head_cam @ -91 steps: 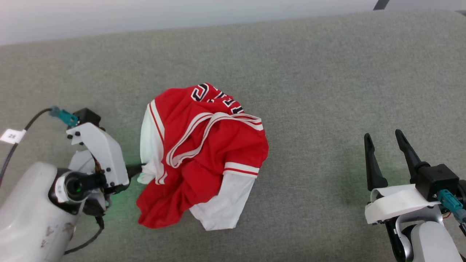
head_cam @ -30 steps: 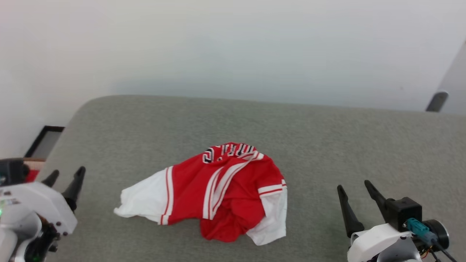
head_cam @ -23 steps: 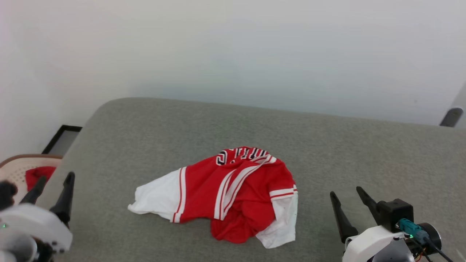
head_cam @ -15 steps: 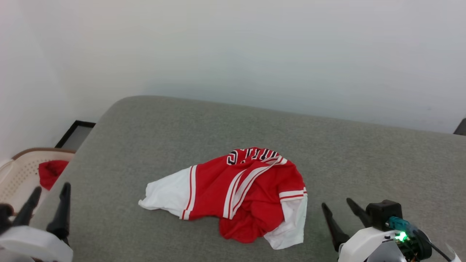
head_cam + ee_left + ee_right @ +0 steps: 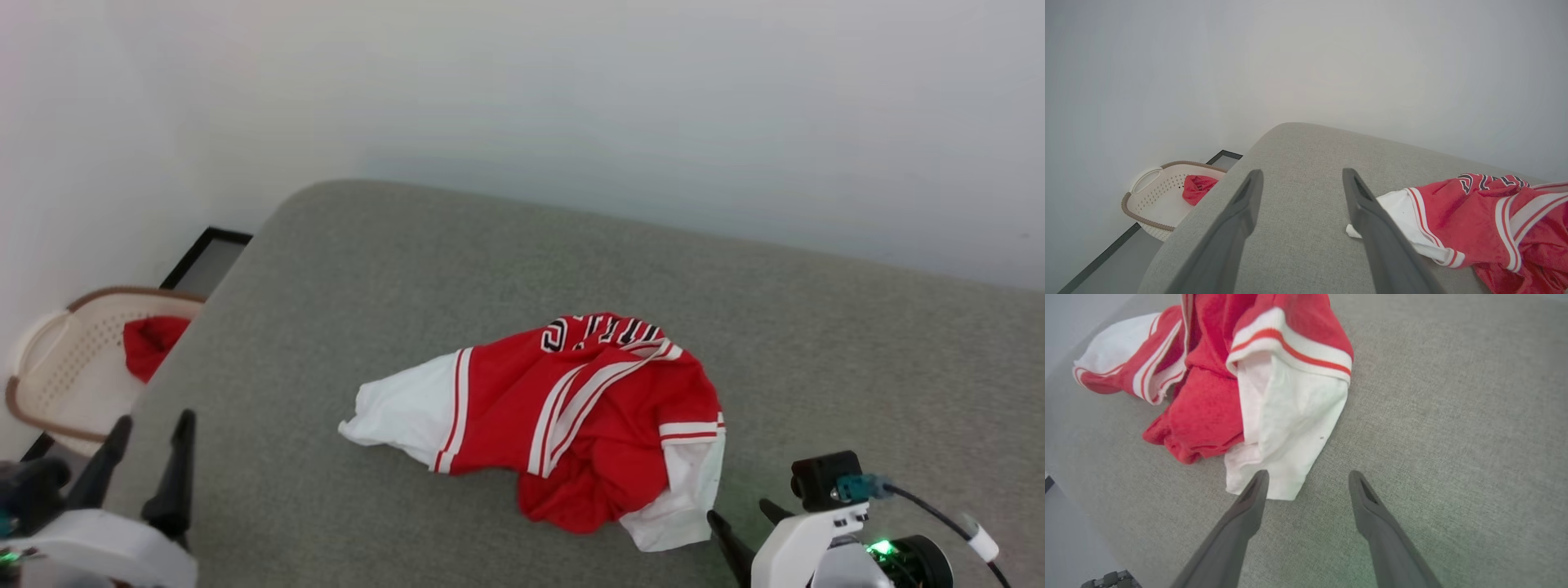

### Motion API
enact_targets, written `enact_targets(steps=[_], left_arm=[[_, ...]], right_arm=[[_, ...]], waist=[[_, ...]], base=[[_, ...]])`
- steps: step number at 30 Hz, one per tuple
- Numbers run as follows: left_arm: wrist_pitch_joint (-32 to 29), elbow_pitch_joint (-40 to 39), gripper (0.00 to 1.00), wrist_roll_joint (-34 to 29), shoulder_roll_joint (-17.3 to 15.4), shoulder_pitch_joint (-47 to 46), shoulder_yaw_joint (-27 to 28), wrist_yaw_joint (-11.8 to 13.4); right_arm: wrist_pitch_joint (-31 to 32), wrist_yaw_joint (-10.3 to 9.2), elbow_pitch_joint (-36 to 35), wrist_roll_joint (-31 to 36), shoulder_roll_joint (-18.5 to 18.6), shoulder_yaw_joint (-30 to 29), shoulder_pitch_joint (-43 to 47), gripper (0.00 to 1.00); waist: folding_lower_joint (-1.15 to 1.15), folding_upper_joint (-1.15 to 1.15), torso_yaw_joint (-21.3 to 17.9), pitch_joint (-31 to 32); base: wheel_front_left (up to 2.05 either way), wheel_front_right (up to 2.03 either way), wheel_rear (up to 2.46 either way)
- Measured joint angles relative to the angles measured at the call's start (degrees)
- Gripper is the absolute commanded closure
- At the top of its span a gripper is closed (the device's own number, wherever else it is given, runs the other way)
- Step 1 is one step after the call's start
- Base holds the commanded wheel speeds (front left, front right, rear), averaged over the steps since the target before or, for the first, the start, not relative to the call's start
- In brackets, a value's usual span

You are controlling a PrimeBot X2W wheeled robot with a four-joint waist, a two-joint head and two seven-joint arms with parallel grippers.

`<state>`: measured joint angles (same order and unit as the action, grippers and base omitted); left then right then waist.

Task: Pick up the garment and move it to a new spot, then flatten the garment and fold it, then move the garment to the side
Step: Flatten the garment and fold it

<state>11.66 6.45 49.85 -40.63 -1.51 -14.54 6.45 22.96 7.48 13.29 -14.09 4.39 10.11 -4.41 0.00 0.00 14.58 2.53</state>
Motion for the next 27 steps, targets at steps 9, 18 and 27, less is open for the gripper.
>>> enact_targets(steps=[9,18,27], left_arm=[[0.3,2.3,0.00,-0.8,2.9,-4.5,-2.6,-1.9],[0.7,4.5,0.00,-1.0,4.3,-6.5,-3.7,-3.0],[1.2,5.2,0.00,-0.8,4.5,-6.2,-3.6,-3.4]], right_arm=[[3.8,0.00,3.1,0.7,-0.2,-0.6,-2.6,0.00],[5.8,0.00,8.2,4.1,-0.9,-0.8,-5.5,0.04],[5.3,0.00,11.3,4.4,-0.9,0.3,-7.4,1.00]], waist=[[0.00,0.00,3.0,-3.2],[0.00,0.00,5.5,-5.3],[0.00,0.00,5.0,-4.7]], base=[[0.00,0.00,0.00],[0.00,0.00,0.00],[0.00,0.00,0.00]])
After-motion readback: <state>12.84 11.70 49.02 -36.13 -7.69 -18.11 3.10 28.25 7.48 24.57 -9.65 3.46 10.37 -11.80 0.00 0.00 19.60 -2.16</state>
